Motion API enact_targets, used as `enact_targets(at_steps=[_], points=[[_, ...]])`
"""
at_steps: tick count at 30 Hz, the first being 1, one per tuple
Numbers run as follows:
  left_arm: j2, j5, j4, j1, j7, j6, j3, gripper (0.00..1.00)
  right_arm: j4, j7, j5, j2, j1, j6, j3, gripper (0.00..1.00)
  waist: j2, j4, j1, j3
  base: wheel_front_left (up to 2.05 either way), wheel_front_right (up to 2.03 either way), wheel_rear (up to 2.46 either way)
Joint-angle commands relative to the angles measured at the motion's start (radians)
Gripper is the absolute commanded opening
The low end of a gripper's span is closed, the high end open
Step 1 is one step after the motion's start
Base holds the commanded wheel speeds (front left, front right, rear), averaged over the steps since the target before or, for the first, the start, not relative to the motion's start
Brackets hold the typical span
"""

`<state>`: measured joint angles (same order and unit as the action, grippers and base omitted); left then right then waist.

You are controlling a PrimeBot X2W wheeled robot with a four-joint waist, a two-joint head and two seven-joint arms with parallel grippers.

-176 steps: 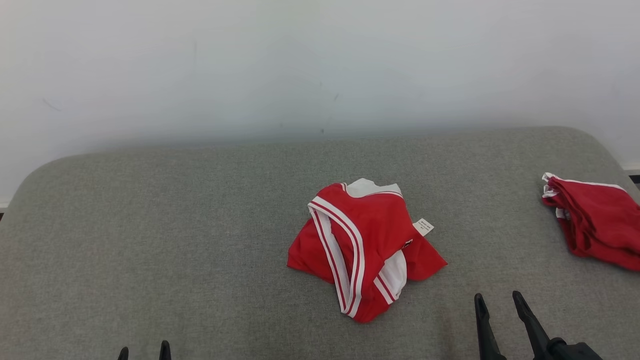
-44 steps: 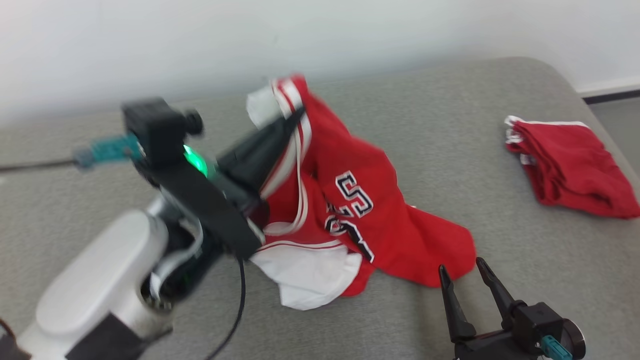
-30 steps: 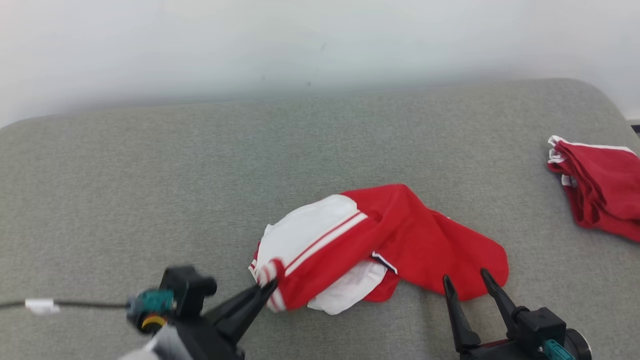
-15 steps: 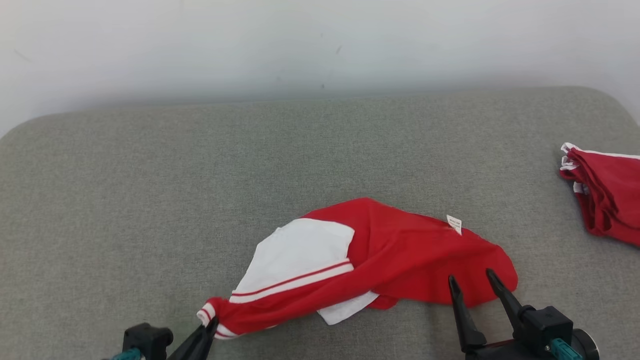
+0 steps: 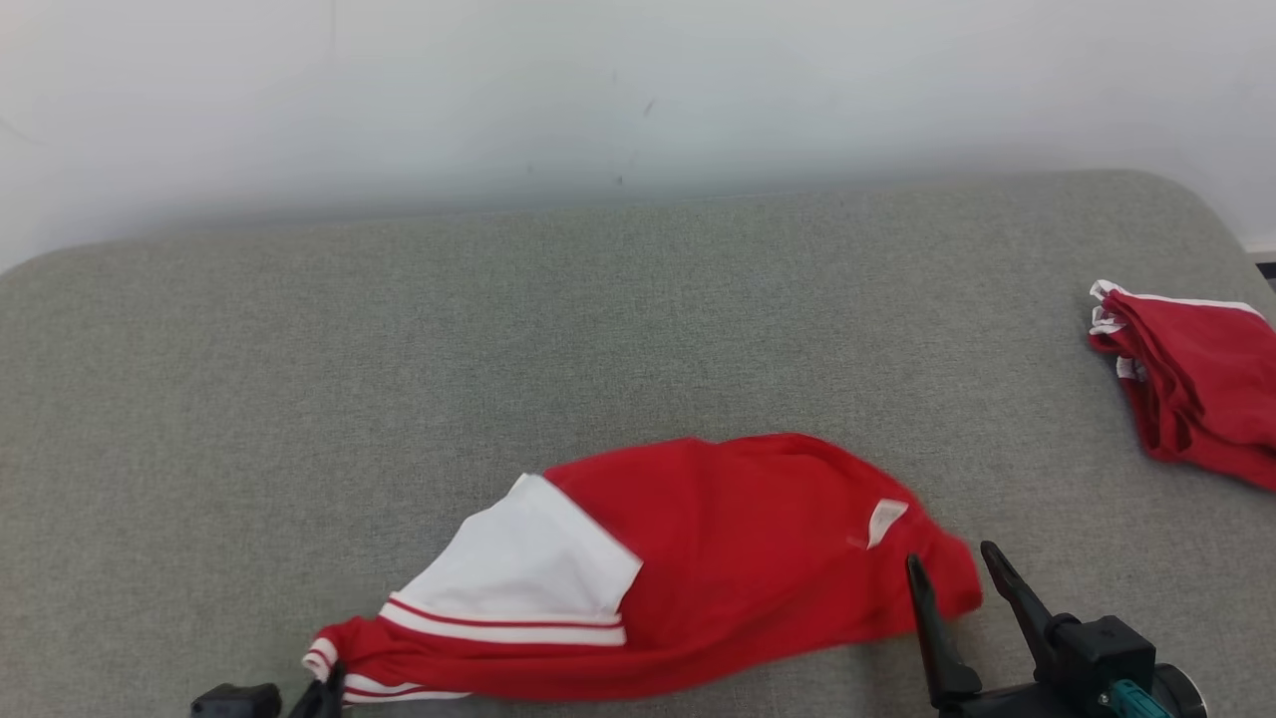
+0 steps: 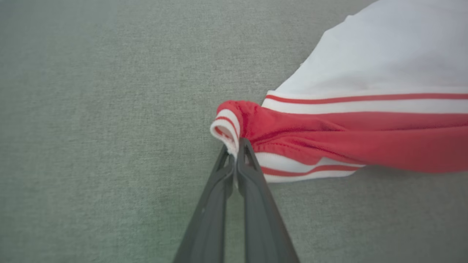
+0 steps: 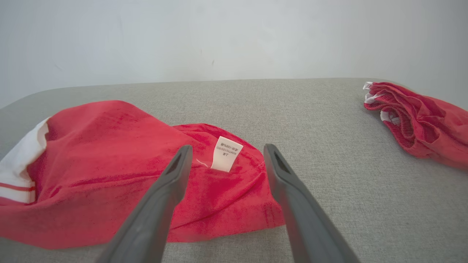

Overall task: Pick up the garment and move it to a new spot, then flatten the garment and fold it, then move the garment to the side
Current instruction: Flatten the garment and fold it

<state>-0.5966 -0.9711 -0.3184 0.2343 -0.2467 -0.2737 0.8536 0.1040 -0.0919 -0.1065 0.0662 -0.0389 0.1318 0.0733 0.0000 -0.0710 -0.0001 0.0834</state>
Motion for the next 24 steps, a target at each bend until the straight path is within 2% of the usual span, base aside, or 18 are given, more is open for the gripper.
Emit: enact_targets(at_steps=[1,7,12,20,21,22,23,24], points=[[0.009,-0.002,-0.013,-0.027,-0.012,-0.026,-0.029,0.0,-0.003,0.0,-0.006,0.0,-0.005,-0.003,-0.005,1.0,0.0,-0.001,0.0001,-0.002,0.0,0.0,0.0],[0.045,0.018,-0.025,-0.076,-0.02,-0.069,-0.109,0.0,-0.006,0.001,-0.005,-0.003,-0.012,-0.003,-0.014,1.0,0.0,0.01,0.0001,-0.004,0.0,0.0,0.0],[0.09,0.072,-0.018,-0.119,-0.018,-0.125,-0.22,0.0,-0.01,0.004,-0.003,-0.005,-0.014,-0.003,-0.013,1.0,0.0,0.02,0.0001,-0.005,0.0,0.0,0.0],[0.152,0.131,-0.026,-0.171,-0.019,-0.148,-0.32,0.0,-0.008,0.01,-0.006,-0.006,-0.018,-0.003,-0.012,1.0,0.0,0.027,0.0001,-0.011,0.0,0.0,0.0],[0.163,0.138,-0.025,-0.179,-0.019,-0.149,-0.337,0.08,-0.008,0.011,-0.007,-0.006,-0.019,-0.003,-0.011,1.0,0.0,0.028,0.0001,-0.012,0.0,0.0,0.0],[0.173,0.143,-0.025,-0.185,-0.019,-0.147,-0.354,0.31,-0.008,0.011,-0.007,-0.006,-0.018,-0.003,-0.01,1.0,0.0,0.028,0.0001,-0.013,0.0,0.0,0.0],[0.18,0.143,-0.032,-0.193,-0.019,-0.144,-0.365,0.49,-0.008,0.012,-0.007,-0.006,-0.018,-0.003,-0.01,1.0,0.0,0.028,0.0001,-0.015,0.0,0.0,0.0],[0.187,0.145,-0.04,-0.199,-0.019,-0.142,-0.372,0.78,-0.008,0.013,-0.008,-0.006,-0.017,-0.003,-0.007,1.0,0.0,0.027,0.0001,-0.015,0.0,0.0,0.0]])
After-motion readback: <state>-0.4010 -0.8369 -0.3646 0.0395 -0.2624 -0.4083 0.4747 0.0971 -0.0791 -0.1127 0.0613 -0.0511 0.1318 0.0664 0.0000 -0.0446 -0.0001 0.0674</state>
